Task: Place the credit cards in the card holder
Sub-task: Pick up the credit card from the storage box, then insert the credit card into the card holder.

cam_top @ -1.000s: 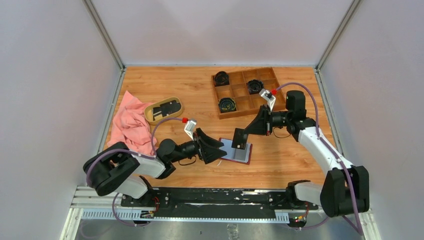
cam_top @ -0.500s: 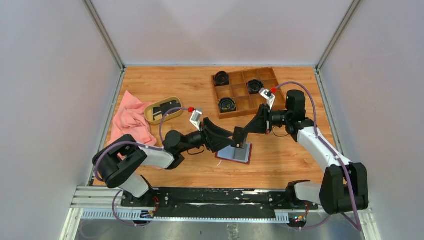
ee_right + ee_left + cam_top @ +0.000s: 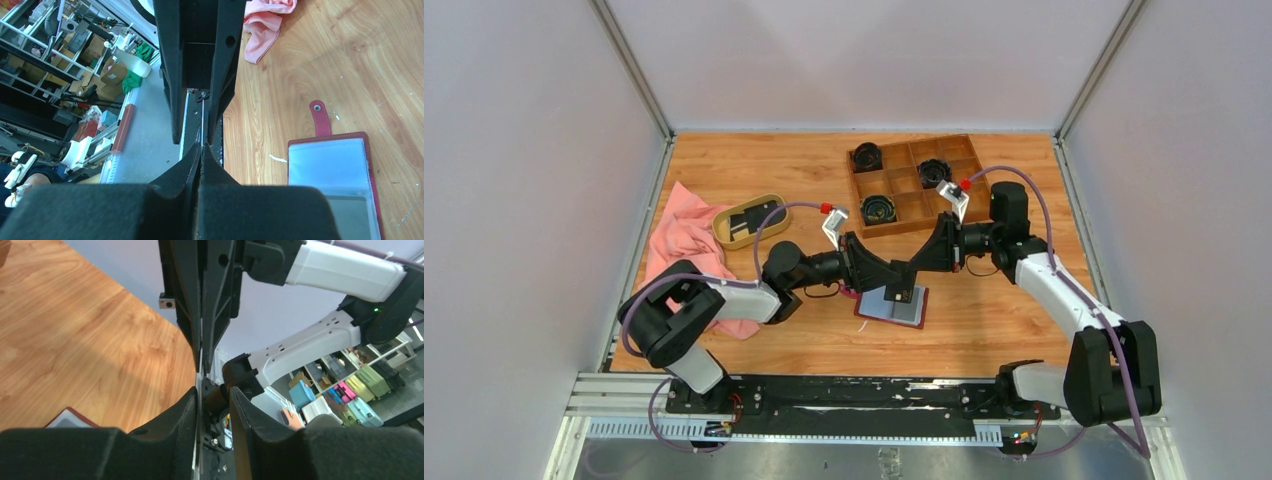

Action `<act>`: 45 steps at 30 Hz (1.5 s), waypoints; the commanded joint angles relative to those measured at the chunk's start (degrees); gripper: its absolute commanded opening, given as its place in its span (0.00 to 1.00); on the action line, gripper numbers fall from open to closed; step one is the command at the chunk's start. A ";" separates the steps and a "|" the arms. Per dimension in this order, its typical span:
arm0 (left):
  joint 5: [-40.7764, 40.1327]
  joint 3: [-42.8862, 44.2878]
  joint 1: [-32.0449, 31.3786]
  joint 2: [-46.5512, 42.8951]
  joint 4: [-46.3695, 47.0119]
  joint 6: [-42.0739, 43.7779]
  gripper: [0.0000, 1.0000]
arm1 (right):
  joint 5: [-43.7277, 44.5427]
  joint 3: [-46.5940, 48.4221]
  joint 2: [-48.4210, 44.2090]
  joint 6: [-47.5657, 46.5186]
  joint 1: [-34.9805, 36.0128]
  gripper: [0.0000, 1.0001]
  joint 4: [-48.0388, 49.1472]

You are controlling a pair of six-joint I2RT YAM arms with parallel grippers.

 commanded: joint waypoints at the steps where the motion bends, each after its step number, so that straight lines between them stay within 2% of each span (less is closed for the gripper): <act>1: 3.78 2.04 0.91 -2.22 -9.09 3.83 0.32 | -0.68 0.12 0.19 -2.65 1.06 0.00 -2.06; 6: 9.05 5.91 2.84 -4.69 -25.16 8.35 0.36 | -0.89 0.56 0.12 -5.65 1.85 0.00 -4.38; 10: 15.87 8.66 5.94 -6.31 -31.41 8.19 0.38 | -0.73 1.11 -0.22 -9.42 2.97 0.00 -8.63; 13: 18.77 11.01 6.23 -7.40 -37.60 11.25 0.39 | -0.80 1.39 0.03 -10.27 3.53 0.00 -9.56; 27: 22.59 15.62 6.23 -7.20 -46.49 15.35 0.32 | -0.65 1.81 0.36 -11.06 4.29 0.00 -10.49; 32: 22.53 16.17 6.08 -6.16 -46.69 15.41 0.27 | -0.51 1.80 0.67 -11.15 4.51 0.00 -10.60; 38: 22.52 17.15 5.11 -4.44 -46.76 15.33 0.27 | -0.04 1.89 1.08 -11.55 4.76 0.00 -10.93; 40: 22.62 17.27 4.88 -4.26 -46.69 15.32 0.22 | 0.27 1.93 1.03 -11.79 4.92 0.00 -11.29; 43: 23.17 17.39 4.74 -3.95 -46.74 15.24 0.01 | 0.53 2.02 1.08 -12.20 4.95 0.00 -11.81; 45: 23.15 17.10 4.74 -4.32 -46.76 15.39 0.00 | 0.76 2.06 0.91 -12.22 4.91 0.00 -12.21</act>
